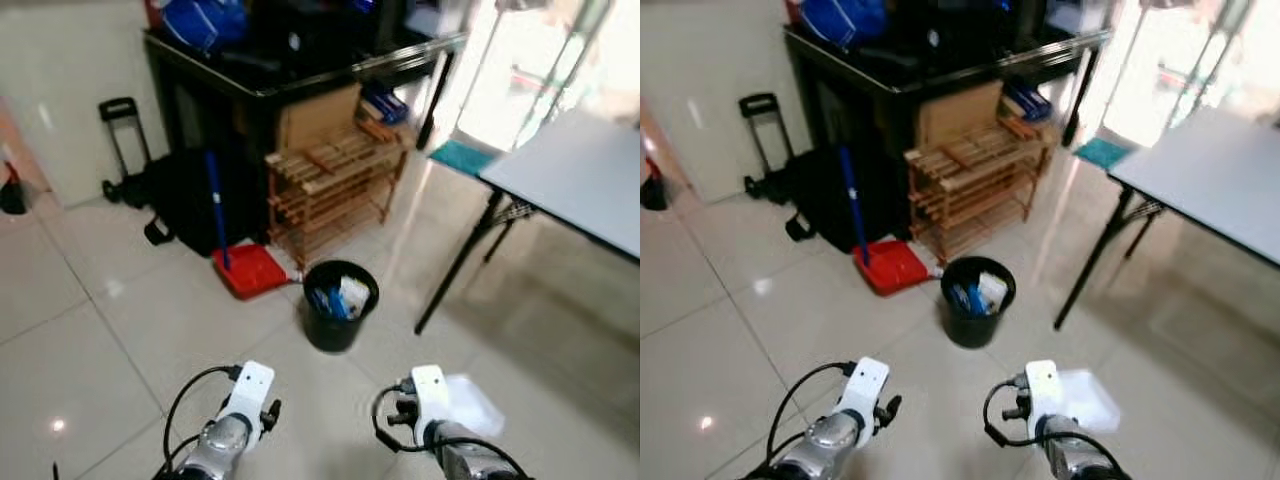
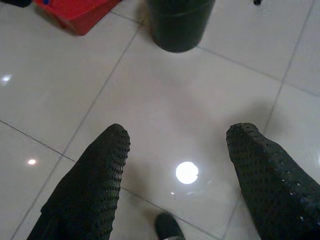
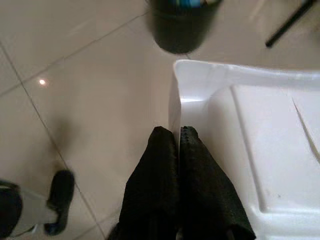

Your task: Picking trash to rubbish bin

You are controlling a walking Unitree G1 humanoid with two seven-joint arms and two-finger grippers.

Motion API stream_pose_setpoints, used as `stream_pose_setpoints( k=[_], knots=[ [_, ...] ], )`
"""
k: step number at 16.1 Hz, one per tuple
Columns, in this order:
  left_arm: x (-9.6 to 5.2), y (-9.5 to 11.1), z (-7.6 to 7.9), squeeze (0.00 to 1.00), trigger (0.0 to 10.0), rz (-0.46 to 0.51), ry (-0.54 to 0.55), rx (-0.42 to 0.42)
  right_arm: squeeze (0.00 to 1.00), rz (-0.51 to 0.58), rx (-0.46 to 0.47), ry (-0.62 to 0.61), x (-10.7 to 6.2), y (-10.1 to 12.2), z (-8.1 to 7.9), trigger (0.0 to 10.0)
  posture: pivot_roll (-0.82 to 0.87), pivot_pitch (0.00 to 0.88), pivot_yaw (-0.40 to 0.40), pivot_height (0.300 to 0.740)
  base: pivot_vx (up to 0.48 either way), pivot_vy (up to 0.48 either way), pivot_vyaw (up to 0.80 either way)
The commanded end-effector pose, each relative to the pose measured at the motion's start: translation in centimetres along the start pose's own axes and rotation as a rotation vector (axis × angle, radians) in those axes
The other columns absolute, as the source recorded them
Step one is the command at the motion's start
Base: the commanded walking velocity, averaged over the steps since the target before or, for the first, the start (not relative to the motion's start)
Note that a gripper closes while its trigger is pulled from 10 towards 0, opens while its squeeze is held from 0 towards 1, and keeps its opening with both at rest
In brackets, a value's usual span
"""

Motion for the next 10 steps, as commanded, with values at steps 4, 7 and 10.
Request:
stream_pose_setpoints(
  k=[4,7,10],
  knots=[
    [-0.12,-0.43,-0.88,0.00,10.0,-0.011,0.016,0.011,0.00,0.003,-0.018,0.031,0.25,0.12,-1.19,10.0,-0.01,0.000,-0.084,0.740,0.321,0.000,0.00],
    [-0.10,-0.40,-0.86,0.00,10.0,-0.012,0.014,0.009,0.00,0.002,-0.025,0.034,0.26,0.16,-1.23,10.0,-0.01,0.000,-0.085,0.740,0.385,0.000,0.00],
    [-0.07,-0.32,-0.96,0.00,10.0,-0.014,0.020,-0.001,0.00,0.006,-0.021,0.034,0.28,0.33,-1.22,10.0,-0.01,0.000,-0.087,0.740,0.480,0.000,0.00]
  ],
)
Point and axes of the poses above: a point about 5 cm out from each wrist's last joint towards the gripper, its own x axis pointing out of the wrist towards the gripper, its own y axis along the axis of the wrist's last joint, z = x × y, the point moved 4 cm from there along x, pointing out of the wrist towards the gripper, and after that the axes turned 10 degrees about x, right-handed, at the moved point
